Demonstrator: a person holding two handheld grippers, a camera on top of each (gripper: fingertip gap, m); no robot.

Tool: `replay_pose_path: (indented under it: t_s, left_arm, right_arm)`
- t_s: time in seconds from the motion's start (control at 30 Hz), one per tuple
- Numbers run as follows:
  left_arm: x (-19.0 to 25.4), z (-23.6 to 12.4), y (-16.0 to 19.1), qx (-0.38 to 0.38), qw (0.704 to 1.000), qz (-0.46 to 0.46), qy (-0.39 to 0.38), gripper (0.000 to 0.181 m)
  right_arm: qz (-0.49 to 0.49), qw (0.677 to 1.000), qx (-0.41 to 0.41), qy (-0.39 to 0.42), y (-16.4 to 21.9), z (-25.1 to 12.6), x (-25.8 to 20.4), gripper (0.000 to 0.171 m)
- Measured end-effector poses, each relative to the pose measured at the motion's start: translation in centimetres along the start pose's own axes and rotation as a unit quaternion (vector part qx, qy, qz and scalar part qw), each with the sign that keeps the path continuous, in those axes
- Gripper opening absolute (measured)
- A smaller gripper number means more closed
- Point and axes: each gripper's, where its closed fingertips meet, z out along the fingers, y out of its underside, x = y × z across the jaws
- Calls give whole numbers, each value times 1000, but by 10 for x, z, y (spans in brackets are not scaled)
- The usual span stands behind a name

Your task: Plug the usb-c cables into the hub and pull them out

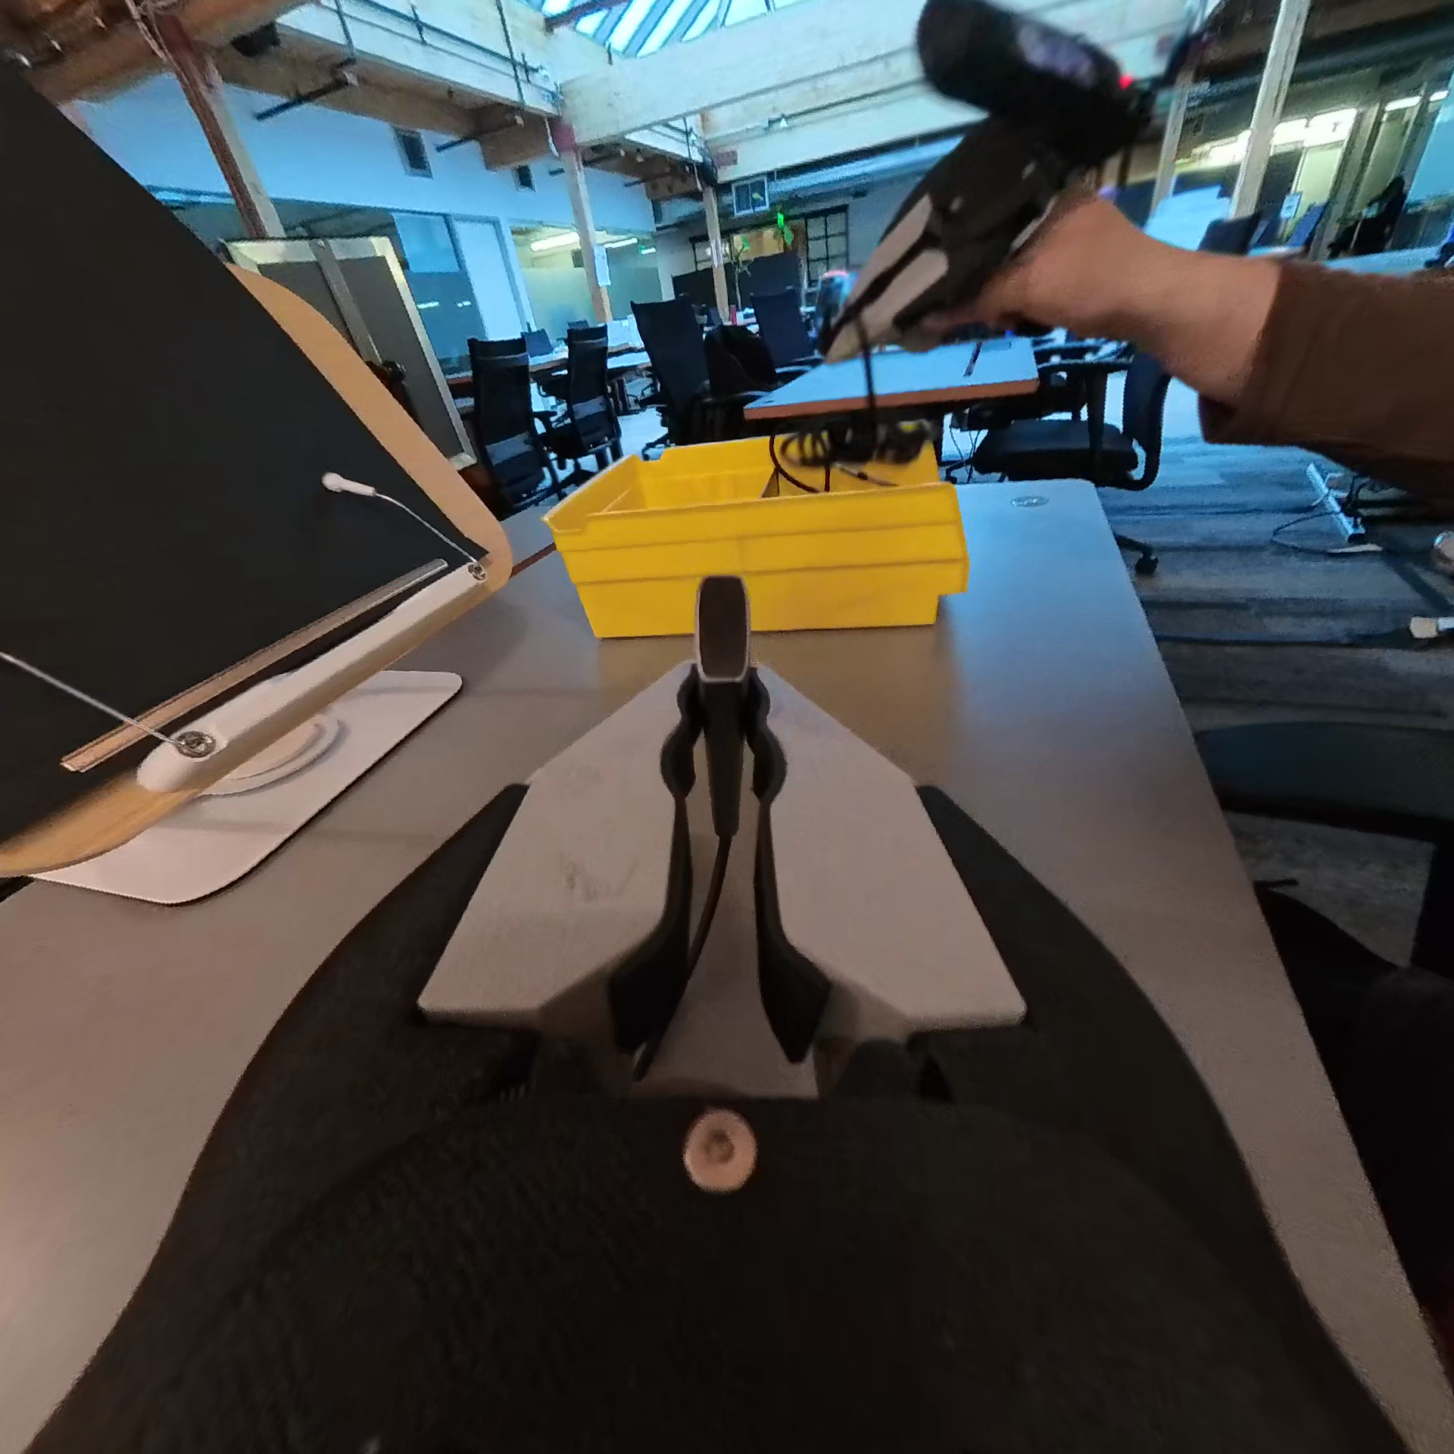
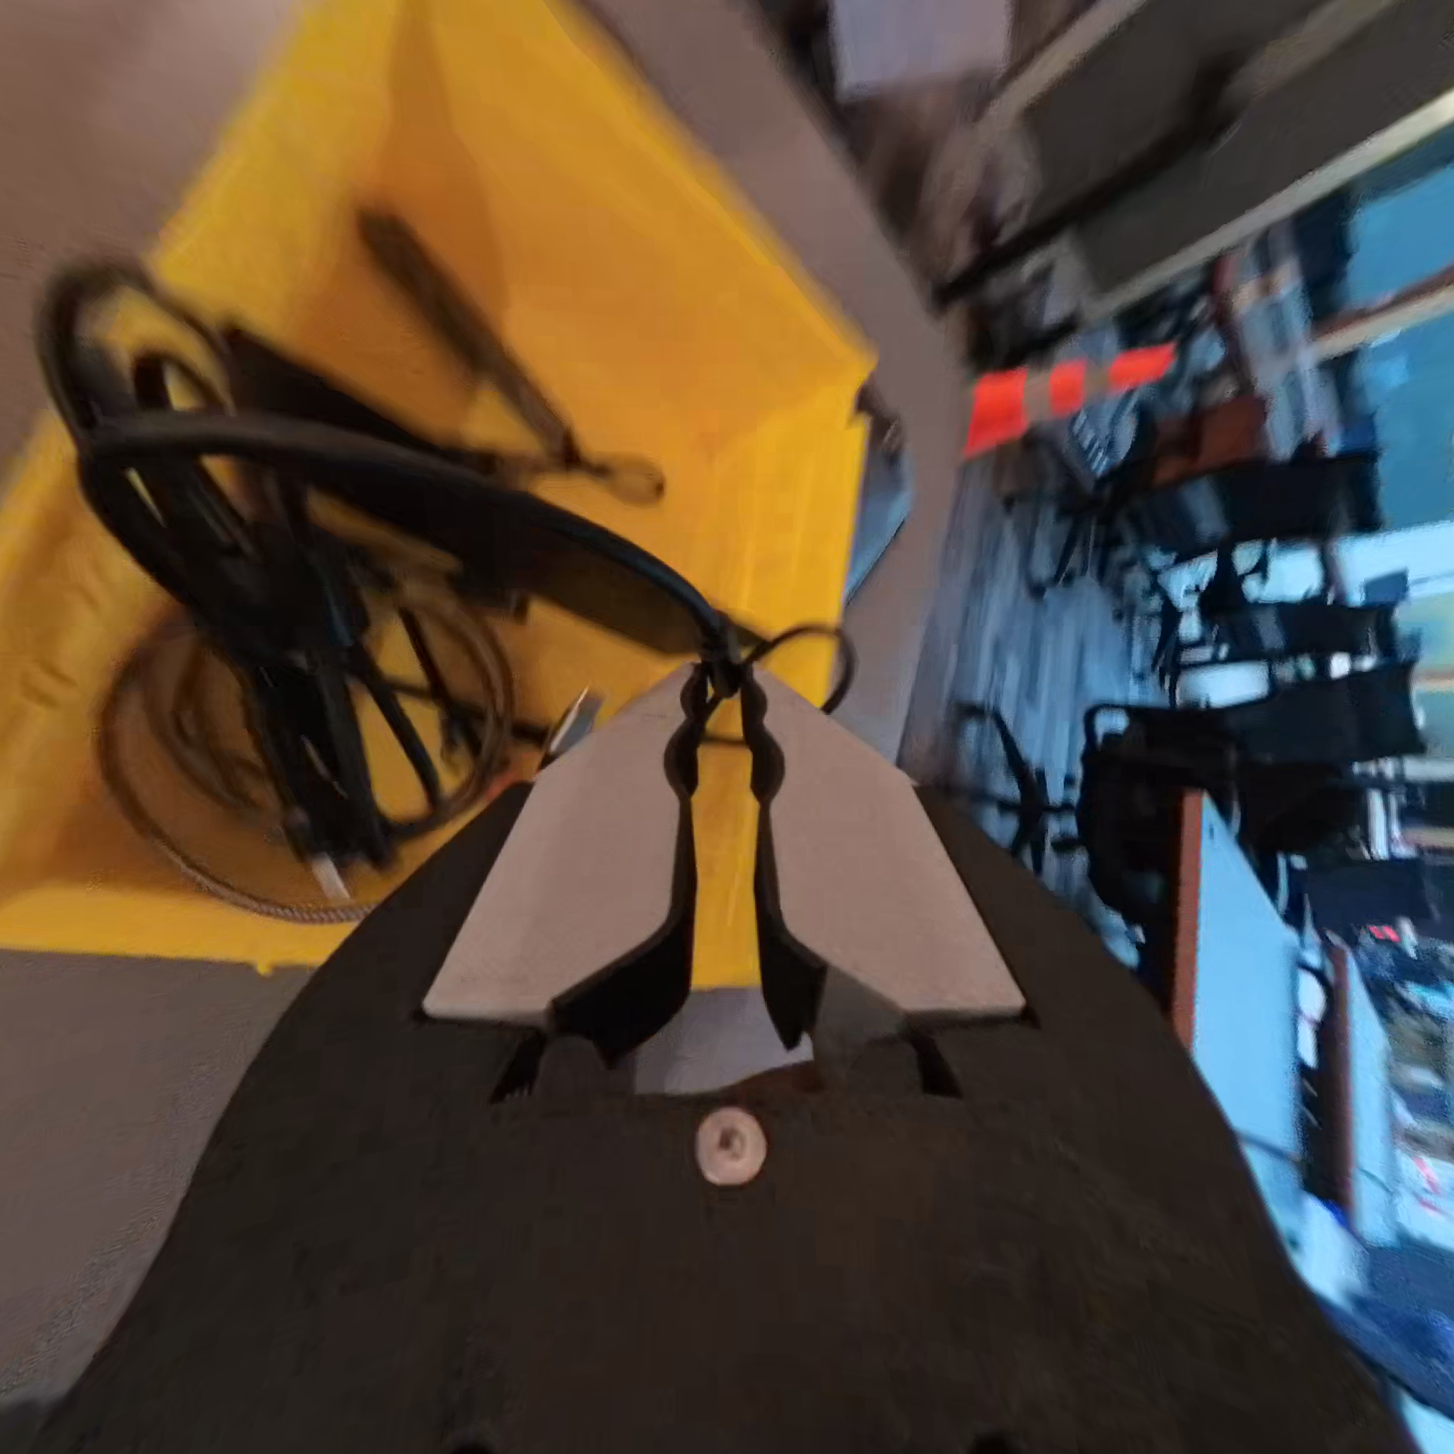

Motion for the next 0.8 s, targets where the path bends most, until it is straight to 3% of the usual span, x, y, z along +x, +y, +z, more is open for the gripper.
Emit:
replay_pose_path:
  t_s: [0.13,0.23,0.37,0.47,0.53,0.67,0.8]
  left_arm:
    - [0,2,5,-9,1000,5,0,7]
    - [0,2,5,-9,1000,5,3,7]
    - [2,3,5,-11,1000,8,7,7]
    - [6,5,5,-10,1000,11,18,7]
    - [15,4,0,4,999,8,46,7]
    - [33,0,-12,43,994,-8,103,7]
    - [42,-7,-23,77,987,-23,139,7]
  right_arm:
    - [-43,988,-147,-35,60,44,-29,2]
    - [-19,986,-155,-63,69,51,-38,2]
    - [12,989,-141,-43,61,39,-21,10]
    - [56,995,-69,-54,22,16,-21,24]
    - [88,984,47,-149,-34,-14,-55,26]
    - [55,889,242,-385,-132,-106,-162,35]
    - [-18,829,261,-494,-165,-142,-260,44]
